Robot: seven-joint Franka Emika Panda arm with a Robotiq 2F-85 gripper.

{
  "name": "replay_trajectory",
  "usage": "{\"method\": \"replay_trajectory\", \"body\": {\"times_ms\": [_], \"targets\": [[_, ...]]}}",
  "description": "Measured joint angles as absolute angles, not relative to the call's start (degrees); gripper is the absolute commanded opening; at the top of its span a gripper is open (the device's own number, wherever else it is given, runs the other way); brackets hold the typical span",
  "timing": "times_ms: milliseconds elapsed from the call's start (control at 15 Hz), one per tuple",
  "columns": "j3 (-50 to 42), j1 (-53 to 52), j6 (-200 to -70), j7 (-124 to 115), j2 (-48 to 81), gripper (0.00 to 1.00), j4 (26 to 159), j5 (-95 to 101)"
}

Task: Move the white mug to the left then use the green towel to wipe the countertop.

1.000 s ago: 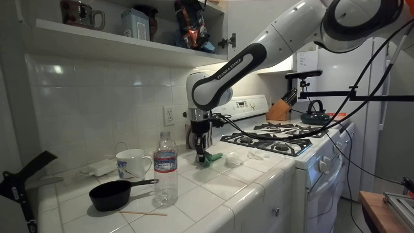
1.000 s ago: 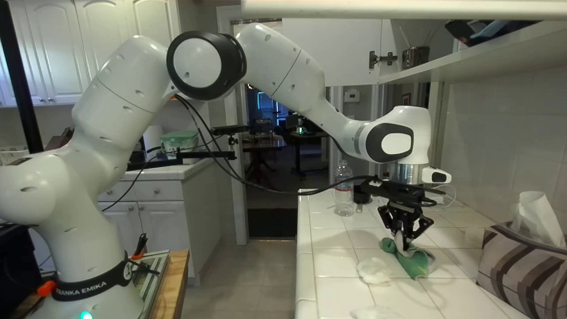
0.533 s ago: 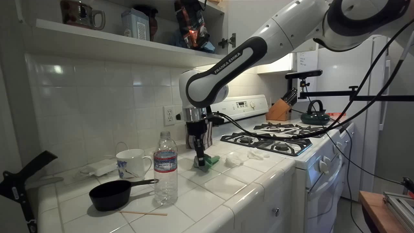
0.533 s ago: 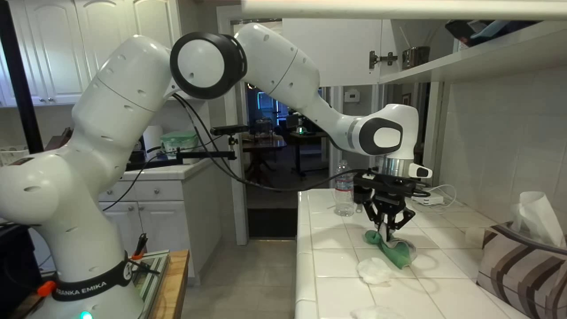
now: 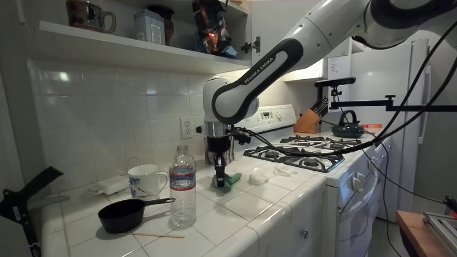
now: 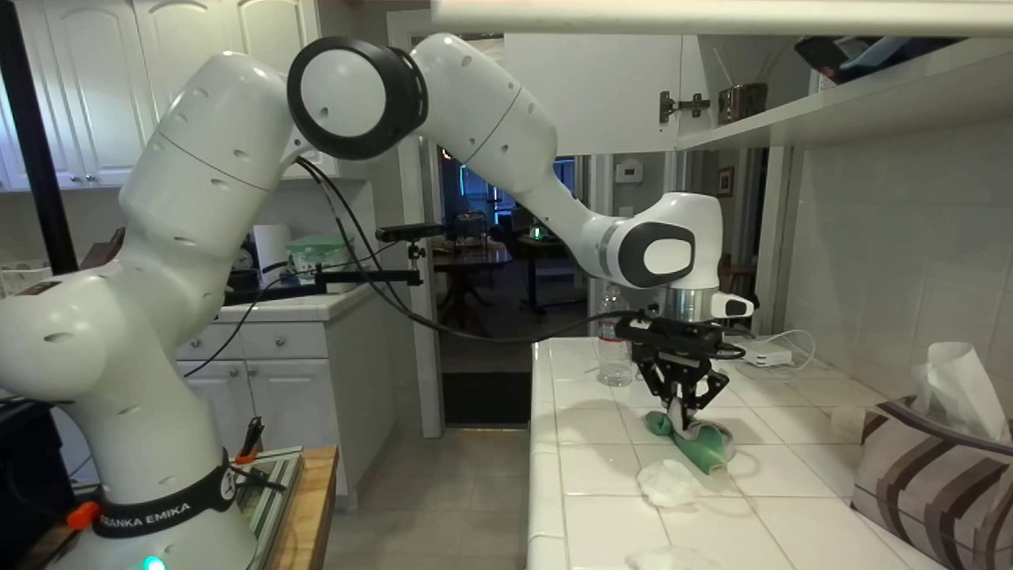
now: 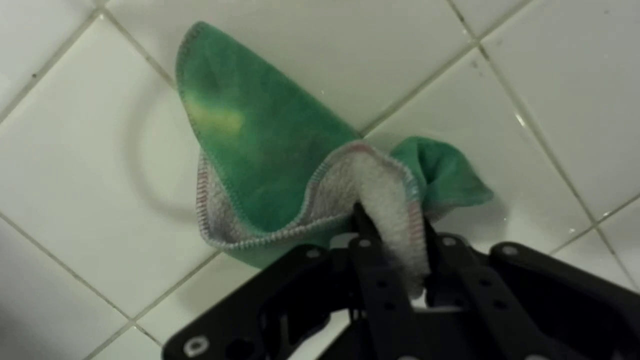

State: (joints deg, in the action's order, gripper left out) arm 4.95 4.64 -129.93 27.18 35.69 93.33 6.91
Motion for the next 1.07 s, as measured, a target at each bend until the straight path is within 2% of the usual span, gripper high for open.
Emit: {"method": "replay_trajectory", "body": {"times_ms": [333, 800, 1067], "targets": [[5.9, 4.6, -140.4, 26.4, 29.3, 0.05, 105.9, 5.8], [2.9, 4.1, -143.8, 15.3, 20.6, 0.05, 119.9, 5.3], [1.0, 4.3, -144.4, 11.5, 19.8, 0.05, 121.3, 3.9]]}}
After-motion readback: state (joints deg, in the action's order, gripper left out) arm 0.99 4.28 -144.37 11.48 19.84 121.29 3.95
